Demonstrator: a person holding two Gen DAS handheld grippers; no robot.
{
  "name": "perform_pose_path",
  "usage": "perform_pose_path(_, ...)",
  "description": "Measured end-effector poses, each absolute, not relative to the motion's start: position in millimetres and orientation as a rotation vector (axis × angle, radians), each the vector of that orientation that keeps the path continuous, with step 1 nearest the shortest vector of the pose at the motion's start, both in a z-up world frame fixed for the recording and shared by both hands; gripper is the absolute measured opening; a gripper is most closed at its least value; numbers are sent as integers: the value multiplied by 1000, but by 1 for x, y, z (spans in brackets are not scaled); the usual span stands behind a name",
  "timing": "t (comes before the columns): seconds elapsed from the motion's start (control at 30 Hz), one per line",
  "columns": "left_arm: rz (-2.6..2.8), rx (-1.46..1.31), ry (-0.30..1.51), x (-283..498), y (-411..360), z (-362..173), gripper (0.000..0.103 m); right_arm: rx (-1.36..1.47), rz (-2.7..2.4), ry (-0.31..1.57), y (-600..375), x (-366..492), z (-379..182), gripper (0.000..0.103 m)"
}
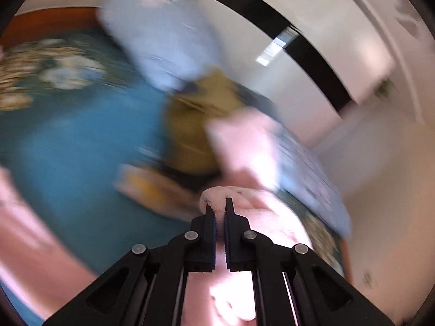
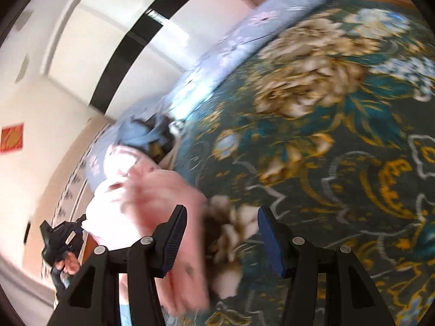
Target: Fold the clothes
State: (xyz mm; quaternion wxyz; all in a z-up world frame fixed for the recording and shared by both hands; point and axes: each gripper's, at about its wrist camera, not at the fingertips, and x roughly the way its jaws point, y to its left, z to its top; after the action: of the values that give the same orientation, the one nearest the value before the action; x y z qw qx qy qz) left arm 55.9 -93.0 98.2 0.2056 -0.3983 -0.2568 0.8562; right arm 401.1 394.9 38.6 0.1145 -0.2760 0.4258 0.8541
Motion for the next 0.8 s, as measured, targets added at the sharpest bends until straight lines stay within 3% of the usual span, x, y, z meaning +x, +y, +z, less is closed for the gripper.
perform_pose_path(0.13, 2455, -1292, -895, 41, -166, 43, 5, -930, 2617, 1089, 360, 381, 44, 58)
perform_pose_path(0.4, 2299, -1439, -1055, 58, -195, -11, 6, -1215, 2757, 824, 282, 336, 22, 60)
perform_pose_path(0.5, 2292, -1404, -1049, 71, -203, -7, 25, -1277, 2761, 715, 259, 323, 15, 60)
perform_pose_path(0.53, 2309, -1370, -1034, 78, -208, -3, 37, -1280, 2774, 644, 249, 318, 16, 60)
perform_pose_path(0.67, 2377, -1235, -1024, 112, -232, 7, 46, -1291, 2779, 383, 218, 300, 16, 60)
perform_pose_path(0.8, 2427, -1183, -1057, 138, -252, -4, 49, -1306, 2709, 175, 197, 284, 10, 60)
